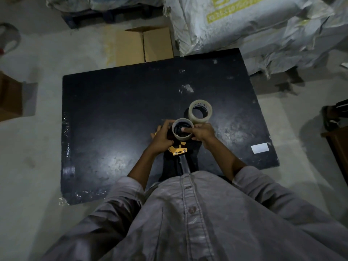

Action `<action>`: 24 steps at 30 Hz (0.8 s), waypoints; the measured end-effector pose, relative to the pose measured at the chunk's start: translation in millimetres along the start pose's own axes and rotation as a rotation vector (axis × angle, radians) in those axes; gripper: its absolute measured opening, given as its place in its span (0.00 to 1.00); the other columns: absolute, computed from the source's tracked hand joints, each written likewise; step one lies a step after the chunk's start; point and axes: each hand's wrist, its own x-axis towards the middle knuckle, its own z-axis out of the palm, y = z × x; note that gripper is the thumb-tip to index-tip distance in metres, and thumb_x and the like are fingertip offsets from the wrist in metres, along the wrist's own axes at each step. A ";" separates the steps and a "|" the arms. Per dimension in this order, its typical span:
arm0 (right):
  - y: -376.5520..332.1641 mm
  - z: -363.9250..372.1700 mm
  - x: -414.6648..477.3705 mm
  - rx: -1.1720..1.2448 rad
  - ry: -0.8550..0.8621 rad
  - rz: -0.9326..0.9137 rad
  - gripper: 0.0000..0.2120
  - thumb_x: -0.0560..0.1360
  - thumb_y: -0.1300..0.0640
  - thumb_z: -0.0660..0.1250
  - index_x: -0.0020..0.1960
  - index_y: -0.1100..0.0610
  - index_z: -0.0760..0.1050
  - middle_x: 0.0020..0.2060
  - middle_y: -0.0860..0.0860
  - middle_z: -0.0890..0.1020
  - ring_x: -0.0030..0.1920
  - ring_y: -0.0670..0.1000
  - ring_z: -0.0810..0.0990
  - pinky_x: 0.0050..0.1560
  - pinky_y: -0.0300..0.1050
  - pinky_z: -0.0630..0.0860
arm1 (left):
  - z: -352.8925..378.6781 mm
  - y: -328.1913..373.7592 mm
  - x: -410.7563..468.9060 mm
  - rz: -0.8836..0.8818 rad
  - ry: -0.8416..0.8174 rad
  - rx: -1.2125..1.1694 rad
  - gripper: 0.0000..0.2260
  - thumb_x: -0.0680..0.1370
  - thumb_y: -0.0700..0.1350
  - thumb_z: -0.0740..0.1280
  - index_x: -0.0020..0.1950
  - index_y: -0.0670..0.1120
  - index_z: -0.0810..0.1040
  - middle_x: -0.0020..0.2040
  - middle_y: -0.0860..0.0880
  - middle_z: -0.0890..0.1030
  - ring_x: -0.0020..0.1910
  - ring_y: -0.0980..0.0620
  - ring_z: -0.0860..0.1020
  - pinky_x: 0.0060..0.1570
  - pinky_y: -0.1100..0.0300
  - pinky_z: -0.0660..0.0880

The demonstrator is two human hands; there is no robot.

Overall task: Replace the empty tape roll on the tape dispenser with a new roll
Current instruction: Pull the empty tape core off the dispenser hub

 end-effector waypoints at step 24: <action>-19.7 -1.9 2.4 -0.345 0.115 -0.079 0.25 0.60 0.45 0.91 0.43 0.60 0.85 0.37 0.56 0.89 0.42 0.58 0.91 0.51 0.61 0.89 | 1.8 -8.1 -5.9 0.033 0.031 -0.137 0.34 0.71 0.42 0.71 0.69 0.73 0.71 0.70 0.62 0.76 0.79 0.50 0.72 0.78 0.29 0.66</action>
